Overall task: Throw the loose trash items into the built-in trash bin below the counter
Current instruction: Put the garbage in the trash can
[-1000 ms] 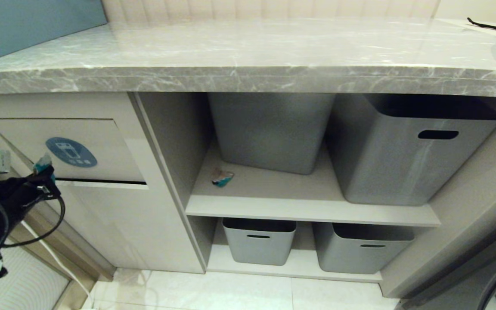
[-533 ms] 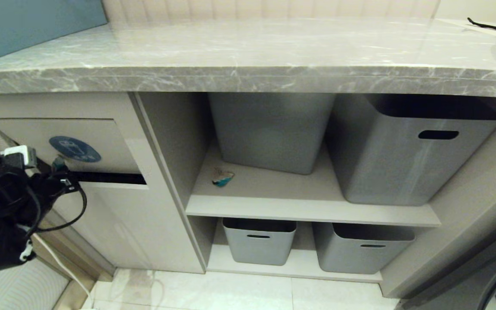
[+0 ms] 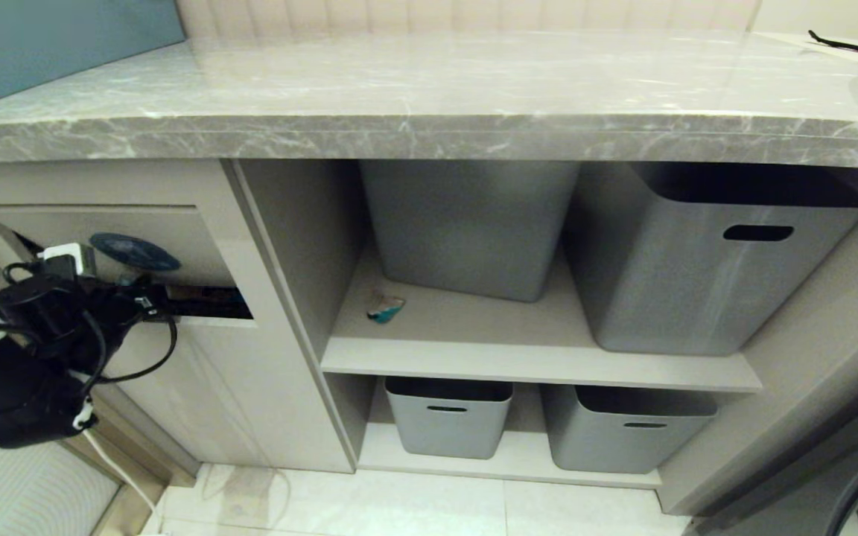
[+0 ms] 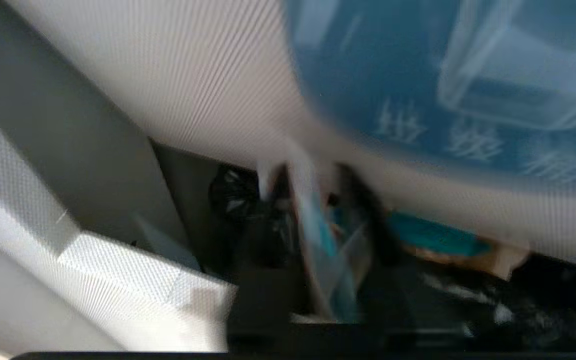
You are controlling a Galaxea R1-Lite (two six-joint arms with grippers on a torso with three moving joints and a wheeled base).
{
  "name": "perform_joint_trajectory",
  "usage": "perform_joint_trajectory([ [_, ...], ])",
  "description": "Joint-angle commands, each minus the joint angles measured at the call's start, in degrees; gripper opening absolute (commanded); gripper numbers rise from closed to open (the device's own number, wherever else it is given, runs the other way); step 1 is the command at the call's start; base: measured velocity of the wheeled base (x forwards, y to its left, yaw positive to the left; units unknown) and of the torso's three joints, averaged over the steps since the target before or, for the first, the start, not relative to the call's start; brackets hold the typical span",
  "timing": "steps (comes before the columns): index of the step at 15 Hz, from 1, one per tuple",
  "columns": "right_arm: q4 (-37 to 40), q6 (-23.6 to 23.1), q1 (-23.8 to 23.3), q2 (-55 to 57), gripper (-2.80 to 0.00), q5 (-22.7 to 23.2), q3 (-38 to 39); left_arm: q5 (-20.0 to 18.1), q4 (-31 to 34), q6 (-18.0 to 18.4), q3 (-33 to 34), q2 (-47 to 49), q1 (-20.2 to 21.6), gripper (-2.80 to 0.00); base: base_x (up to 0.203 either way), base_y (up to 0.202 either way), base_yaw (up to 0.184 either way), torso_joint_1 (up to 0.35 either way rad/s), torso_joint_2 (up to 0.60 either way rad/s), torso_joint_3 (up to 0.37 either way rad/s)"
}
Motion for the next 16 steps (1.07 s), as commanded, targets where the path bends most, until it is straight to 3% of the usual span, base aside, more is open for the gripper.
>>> perform_joint_trajectory([
  [1,0.0,0.01,0.02,-0.11,-2.8,0.04,0.0,0.27,-0.47,-0.38,-2.36,1.75,-0.38,0.0,0.0,0.0,0.0,0.0,0.0,0.0],
  [9,0.0,0.01,0.02,-0.11,-2.8,0.04,0.0,1.98,-0.38,-0.7,-4.38,3.19,-2.17,0.0,0.0,0.0,0.0,0.0,0.0,0.0],
  [16,0.0,-0.05,0.02,-0.11,-2.8,0.04,0.0,2.04,1.68,-0.83,11.08,-13.06,-2.05,0.0,0.0,0.0,0.0,0.0,0.0,0.0],
])
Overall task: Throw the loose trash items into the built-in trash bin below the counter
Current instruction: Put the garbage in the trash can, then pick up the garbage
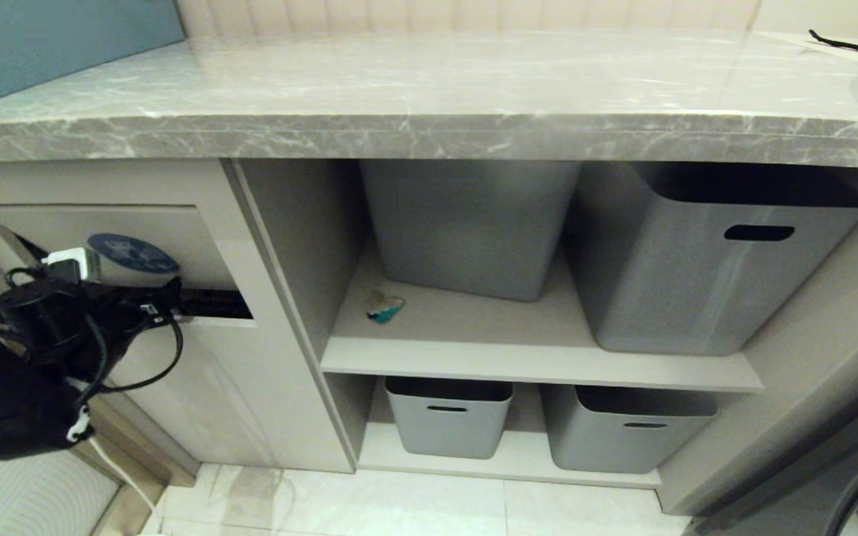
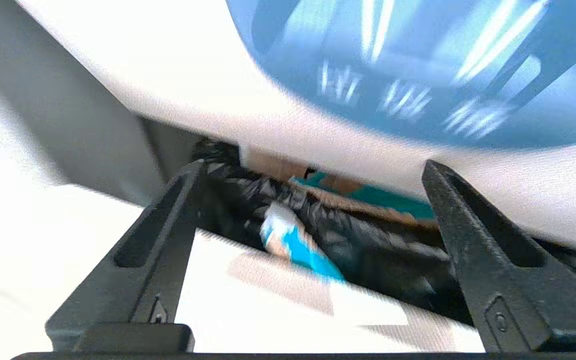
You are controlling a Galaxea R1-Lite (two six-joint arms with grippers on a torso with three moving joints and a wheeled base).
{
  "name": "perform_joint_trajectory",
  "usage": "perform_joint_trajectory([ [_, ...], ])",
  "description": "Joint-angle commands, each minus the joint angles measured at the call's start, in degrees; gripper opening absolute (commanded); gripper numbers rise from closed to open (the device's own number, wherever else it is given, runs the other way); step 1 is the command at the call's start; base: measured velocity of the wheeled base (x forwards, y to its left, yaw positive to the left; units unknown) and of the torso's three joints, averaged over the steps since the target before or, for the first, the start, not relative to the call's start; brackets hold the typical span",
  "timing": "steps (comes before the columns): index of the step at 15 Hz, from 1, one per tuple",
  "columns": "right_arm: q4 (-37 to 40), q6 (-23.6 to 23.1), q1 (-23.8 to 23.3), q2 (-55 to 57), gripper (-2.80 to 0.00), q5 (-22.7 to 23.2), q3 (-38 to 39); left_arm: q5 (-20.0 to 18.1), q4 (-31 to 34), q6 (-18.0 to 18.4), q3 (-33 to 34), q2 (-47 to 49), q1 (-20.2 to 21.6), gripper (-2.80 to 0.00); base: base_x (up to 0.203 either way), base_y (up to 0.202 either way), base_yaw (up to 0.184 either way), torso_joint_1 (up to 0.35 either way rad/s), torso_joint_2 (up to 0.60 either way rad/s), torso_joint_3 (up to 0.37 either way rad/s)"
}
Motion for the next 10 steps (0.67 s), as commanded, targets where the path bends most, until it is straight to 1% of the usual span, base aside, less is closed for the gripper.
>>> perform_joint_trajectory([
  [1,0.01,-0.02,0.02,-0.11,-2.8,0.02,0.0,-0.13,1.21,-0.12,6.42,-11.32,0.02,0.0,0.0,0.0,0.0,0.0,0.0,0.0],
  [3,0.01,-0.02,0.02,-0.11,-2.8,0.02,0.0,-0.18,3.13,-0.25,13.61,-19.16,-0.3,0.0,0.0,0.0,0.0,0.0,0.0,0.0],
  [4,0.01,-0.02,0.02,-0.11,-2.8,0.02,0.0,-0.22,3.67,-0.23,18.2,-23.08,-0.66,-2.8,0.0,0.0,0.0,0.0,0.0,0.0],
  [6,0.01,-0.02,0.02,-0.11,-2.8,0.02,0.0,-0.63,4.17,-0.14,26.38,-30.08,-2.53,-2.8,0.0,0.0,0.0,0.0,0.0,0.0],
  [7,0.01,-0.02,0.02,-0.11,-2.8,0.02,0.0,-1.68,4.32,0.0,30.98,-34.62,-4.55,-2.8,0.0,0.0,0.0,0.0,0.0,0.0],
  [9,0.01,-0.02,0.02,-0.11,-2.8,0.02,0.0,-4.69,4.43,1.17,37.5,-42.69,-9.15,-2.8,0.0,0.0,0.0,0.0,0.0,0.0],
  [10,0.01,-0.02,0.02,-0.11,-2.8,0.02,0.0,-7.82,4.43,1.93,40.37,-46.17,-13.23,-2.8,0.0,0.0,0.0,0.0,0.0,0.0],
])
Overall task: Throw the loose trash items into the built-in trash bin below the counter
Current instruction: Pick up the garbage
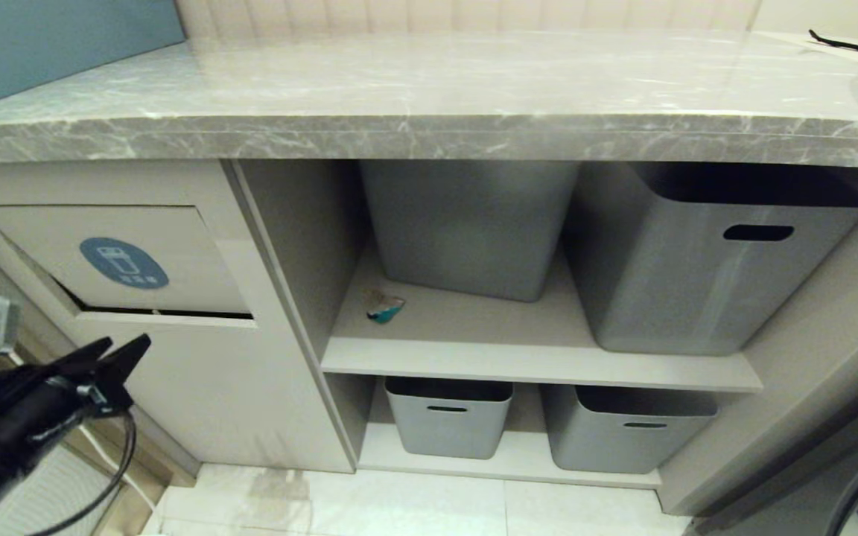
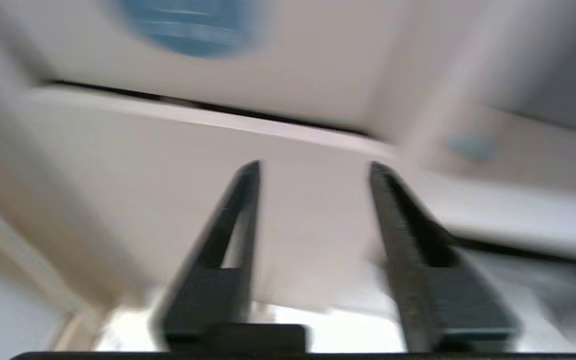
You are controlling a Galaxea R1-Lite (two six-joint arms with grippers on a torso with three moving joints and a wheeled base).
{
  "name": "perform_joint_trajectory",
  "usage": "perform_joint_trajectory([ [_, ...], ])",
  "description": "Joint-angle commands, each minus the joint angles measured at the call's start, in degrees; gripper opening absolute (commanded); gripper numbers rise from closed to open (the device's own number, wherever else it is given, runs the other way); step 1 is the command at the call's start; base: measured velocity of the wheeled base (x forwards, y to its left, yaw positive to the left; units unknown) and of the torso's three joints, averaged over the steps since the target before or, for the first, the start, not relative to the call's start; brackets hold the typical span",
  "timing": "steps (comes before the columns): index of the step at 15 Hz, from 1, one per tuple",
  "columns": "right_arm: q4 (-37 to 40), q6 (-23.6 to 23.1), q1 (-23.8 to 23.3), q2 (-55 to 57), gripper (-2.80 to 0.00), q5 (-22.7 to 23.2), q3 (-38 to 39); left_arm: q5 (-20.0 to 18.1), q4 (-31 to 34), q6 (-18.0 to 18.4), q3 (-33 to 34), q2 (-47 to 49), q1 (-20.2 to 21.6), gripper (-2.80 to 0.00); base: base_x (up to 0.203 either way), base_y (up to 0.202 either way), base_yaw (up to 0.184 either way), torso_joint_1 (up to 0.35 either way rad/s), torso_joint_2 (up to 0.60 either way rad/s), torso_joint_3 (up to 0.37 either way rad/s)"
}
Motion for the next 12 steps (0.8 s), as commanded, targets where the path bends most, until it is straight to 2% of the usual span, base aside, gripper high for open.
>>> perform_joint_trajectory([
  [1,0.0,-0.02,0.02,-0.11,-2.8,0.02,0.0,-6.99,-0.49,1.39,6.59,-11.28,-8.08,-2.8,0.0,0.0,0.0,0.0,0.0,0.0],
  [2,0.0,-0.02,0.02,-0.11,-2.8,0.02,0.0,-12.57,-0.62,3.52,7.11,-11.49,-12.12,-2.8,0.0,0.0,0.0,0.0,0.0,0.0],
  [4,0.0,-0.02,0.02,-0.11,-2.8,0.02,0.0,-18.06,-0.68,7.36,6.58,-9.57,-19.97,-2.8,0.0,0.0,0.0,0.0,0.0,0.0],
  [5,0.0,-0.02,0.02,-0.11,-2.8,0.02,0.0,-19.11,-0.68,8.63,5.09,-6.82,-23.61,-2.8,0.0,0.0,0.0,0.0,0.0,0.0],
  [8,0.0,-0.02,0.02,-0.11,-2.8,0.02,0.0,-19.81,-0.15,9.98,-4.04,2.92,-28.65,-2.8,0.0,0.0,0.0,0.0,0.0,0.0],
  [9,0.0,-0.02,0.02,-0.11,-2.8,0.02,0.0,-18.7,0.38,10.1,-7.04,6.4,-30.44,-2.8,0.0,0.0,0.0,0.0,0.0,0.0],
  [10,0.0,-0.02,0.02,-0.11,-2.8,0.02,0.0,-15.82,0.89,10.1,-10.21,9.97,-33.16,-2.8,0.0,0.0,0.0,0.0,0.0,0.0],
  [12,0.0,-0.1,0.02,-0.11,-2.8,0.02,0.0,-5.7,2.1,8.97,-17.01,17.62,-39.61,-2.8,0.0,0.0,0.0,0.0,0.0,0.0],
])
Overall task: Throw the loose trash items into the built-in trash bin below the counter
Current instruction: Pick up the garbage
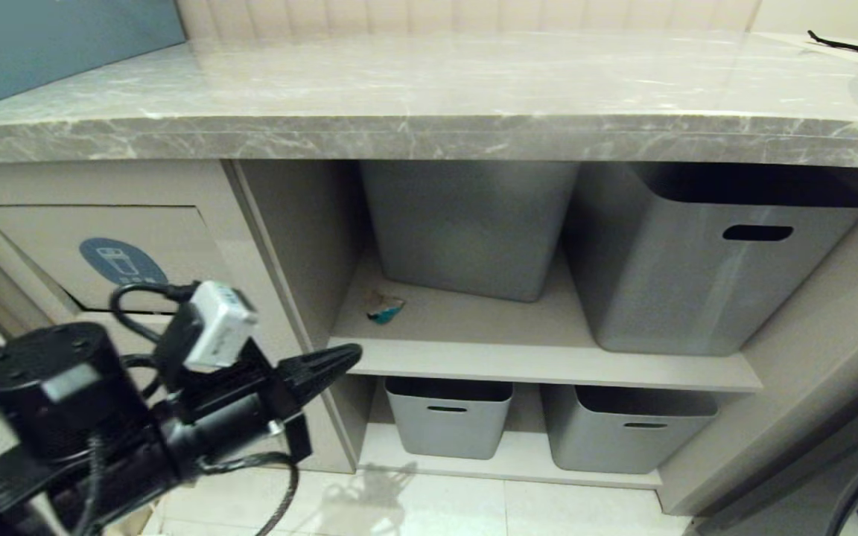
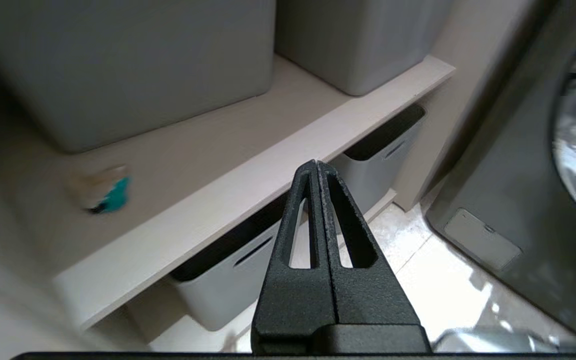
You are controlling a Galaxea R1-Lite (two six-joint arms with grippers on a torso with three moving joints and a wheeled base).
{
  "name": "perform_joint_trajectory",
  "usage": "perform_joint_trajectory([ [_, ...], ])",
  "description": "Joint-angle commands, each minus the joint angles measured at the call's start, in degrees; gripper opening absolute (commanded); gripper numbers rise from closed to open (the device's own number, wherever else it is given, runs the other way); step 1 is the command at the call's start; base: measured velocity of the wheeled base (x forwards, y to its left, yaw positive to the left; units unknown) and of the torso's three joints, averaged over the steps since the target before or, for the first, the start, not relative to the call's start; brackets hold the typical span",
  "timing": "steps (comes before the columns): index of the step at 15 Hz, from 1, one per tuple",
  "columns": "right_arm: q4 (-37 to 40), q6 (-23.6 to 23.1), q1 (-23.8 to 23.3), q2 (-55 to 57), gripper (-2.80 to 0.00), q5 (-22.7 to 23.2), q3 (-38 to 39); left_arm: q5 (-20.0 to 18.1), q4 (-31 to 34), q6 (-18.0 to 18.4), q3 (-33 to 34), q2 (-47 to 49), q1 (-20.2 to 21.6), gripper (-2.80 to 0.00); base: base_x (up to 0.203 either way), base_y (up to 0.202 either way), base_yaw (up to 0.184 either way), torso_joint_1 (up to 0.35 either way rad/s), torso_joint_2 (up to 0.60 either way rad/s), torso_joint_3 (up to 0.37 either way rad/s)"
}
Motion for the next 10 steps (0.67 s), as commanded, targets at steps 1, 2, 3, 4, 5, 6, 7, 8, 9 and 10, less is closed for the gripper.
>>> perform_joint_trajectory([
  [1,0.0,-0.01,0.02,-0.11,-2.8,0.02,0.0,11.42,1.51,-2.48,-8.21,12.69,-7.77,-2.8,0.0,0.0,0.0,0.0,0.0,0.0],
  [2,0.0,-0.01,0.02,-0.11,-2.8,0.02,0.0,16.42,4.17,-5.08,-10.77,15.53,-11.18,-2.8,0.0,0.0,0.0,0.0,0.0,0.0],
  [3,0.0,-0.04,0.02,-0.11,-2.8,0.02,0.0,19.76,7.0,-6.51,-12.64,18.0,-12.77,-2.8,0.0,0.0,0.0,0.0,0.0,0.0],
  [4,0.0,-0.01,0.02,-0.11,-2.8,0.02,0.0,23.16,9.47,-7.18,-15.2,20.57,-13.81,-2.8,0.0,0.0,0.0,0.0,0.0,0.0],
  [5,0.0,-0.01,0.02,-0.11,-2.8,0.02,0.0,27.28,12.62,-7.5,-18.41,22.18,-14.69,-2.8,0.0,0.0,0.0,0.0,0.0,0.0],
  [6,0.0,-0.01,0.02,-0.11,-2.8,0.02,0.0,32.25,18.25,-7.62,-21.93,22.98,-15.31,-2.8,0.0,0.0,0.0,0.0,0.0,0.0],
  [7,0.0,-0.01,0.02,-0.11,-2.8,0.02,0.0,37.61,23.45,-7.69,-25.81,23.57,-15.48,-2.8,0.0,0.0,0.0,0.0,0.0,0.0],
  [8,0.0,-0.01,0.02,-0.11,-2.8,0.02,0.0,44.04,29.66,-8.3,-30.47,24.56,-15.4,-2.8,0.0,0.0,0.0,0.0,0.0,0.0],
  [9,0.0,-0.01,0.02,-0.11,-2.8,0.02,0.0,47.31,34.18,-10.0,-34.23,26.03,-15.07,-2.8,0.0,0.0,0.0,0.0,0.0,0.0],
  [10,0.0,-0.01,0.02,-0.11,-2.8,0.02,0.0,48.94,36.67,-12.0,-36.83,27.79,-14.54,-2.8,0.0,0.0,0.0,0.0,0.0,0.0],
])
